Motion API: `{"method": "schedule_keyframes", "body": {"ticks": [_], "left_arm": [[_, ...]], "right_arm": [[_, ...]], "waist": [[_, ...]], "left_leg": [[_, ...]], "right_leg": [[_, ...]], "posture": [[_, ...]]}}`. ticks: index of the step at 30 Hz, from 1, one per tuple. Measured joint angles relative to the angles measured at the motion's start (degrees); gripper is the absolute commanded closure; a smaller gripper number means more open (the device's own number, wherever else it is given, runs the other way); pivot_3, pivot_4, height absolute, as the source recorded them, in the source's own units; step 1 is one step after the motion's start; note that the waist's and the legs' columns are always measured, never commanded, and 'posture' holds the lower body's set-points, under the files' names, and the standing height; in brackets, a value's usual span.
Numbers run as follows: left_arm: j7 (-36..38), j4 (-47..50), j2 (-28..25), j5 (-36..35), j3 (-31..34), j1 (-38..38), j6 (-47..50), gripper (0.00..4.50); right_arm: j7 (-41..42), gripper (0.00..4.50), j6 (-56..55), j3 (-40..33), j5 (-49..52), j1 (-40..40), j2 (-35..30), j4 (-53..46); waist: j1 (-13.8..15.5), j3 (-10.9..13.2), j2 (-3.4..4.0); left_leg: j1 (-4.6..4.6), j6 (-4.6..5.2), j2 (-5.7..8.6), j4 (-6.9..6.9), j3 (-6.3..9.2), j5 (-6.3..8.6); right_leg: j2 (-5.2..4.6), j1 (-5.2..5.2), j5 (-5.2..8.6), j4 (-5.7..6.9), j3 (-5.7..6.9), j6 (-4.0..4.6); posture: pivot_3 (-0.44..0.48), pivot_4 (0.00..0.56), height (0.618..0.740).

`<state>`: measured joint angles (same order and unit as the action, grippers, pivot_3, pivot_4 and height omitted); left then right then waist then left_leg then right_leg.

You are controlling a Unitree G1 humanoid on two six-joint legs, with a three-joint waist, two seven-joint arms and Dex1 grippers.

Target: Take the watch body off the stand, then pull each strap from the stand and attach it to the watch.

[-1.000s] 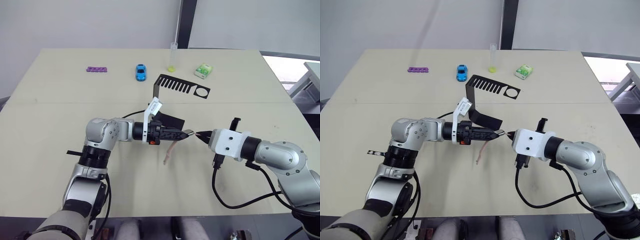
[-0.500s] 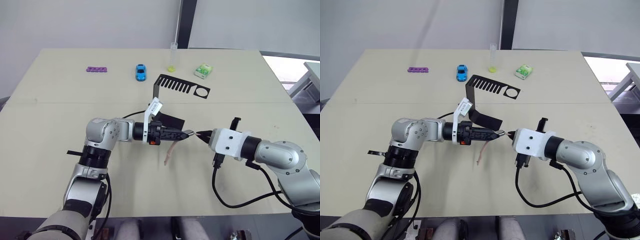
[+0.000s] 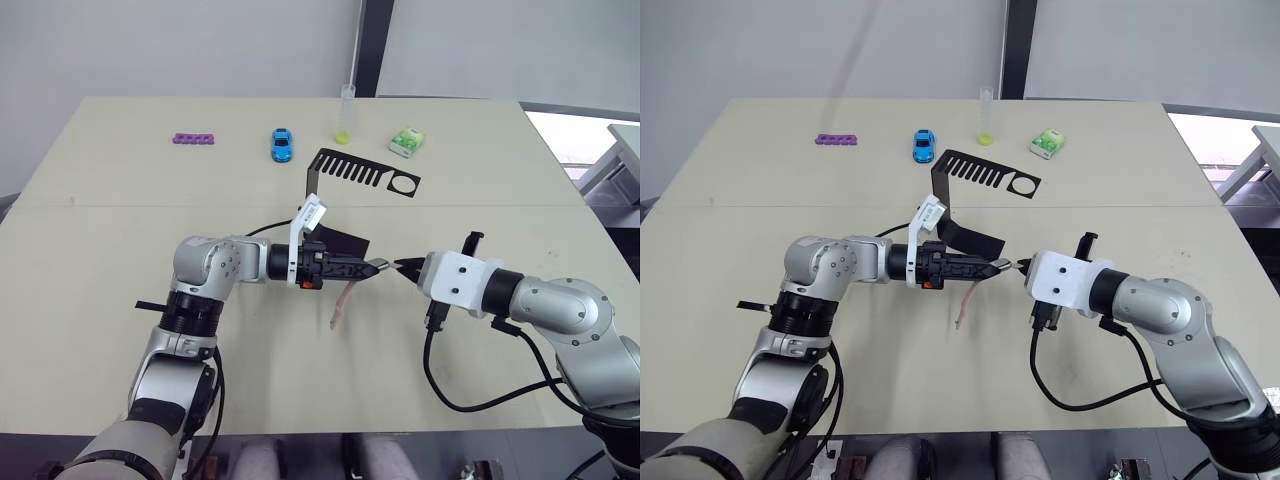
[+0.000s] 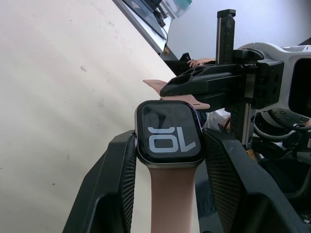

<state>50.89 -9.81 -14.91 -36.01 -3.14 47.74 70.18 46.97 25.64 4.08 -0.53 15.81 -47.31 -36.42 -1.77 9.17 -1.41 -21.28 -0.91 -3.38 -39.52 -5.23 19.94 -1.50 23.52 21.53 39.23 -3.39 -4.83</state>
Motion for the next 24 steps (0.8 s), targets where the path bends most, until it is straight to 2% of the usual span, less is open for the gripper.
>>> {"method": "schedule_keyframes", "body": {"ticks": [24], "left_arm": [[-1.1, 0.0, 1.1, 0.0, 0.5, 0.8, -0.2, 2.9]], "right_arm": [[0.0, 4.5, 4.8, -0.3, 1.1, 0.8, 1.9, -0.1]], "waist": [[0.0, 0.0, 0.0]], "left_leg": [[0.0, 0.0, 0.0, 0.0, 0.0, 0.0]], "right_leg": [[0.0, 0.0, 0.0, 0.01, 0.0, 0.0]], "posture": [[0.0, 0.15, 0.74]]}}
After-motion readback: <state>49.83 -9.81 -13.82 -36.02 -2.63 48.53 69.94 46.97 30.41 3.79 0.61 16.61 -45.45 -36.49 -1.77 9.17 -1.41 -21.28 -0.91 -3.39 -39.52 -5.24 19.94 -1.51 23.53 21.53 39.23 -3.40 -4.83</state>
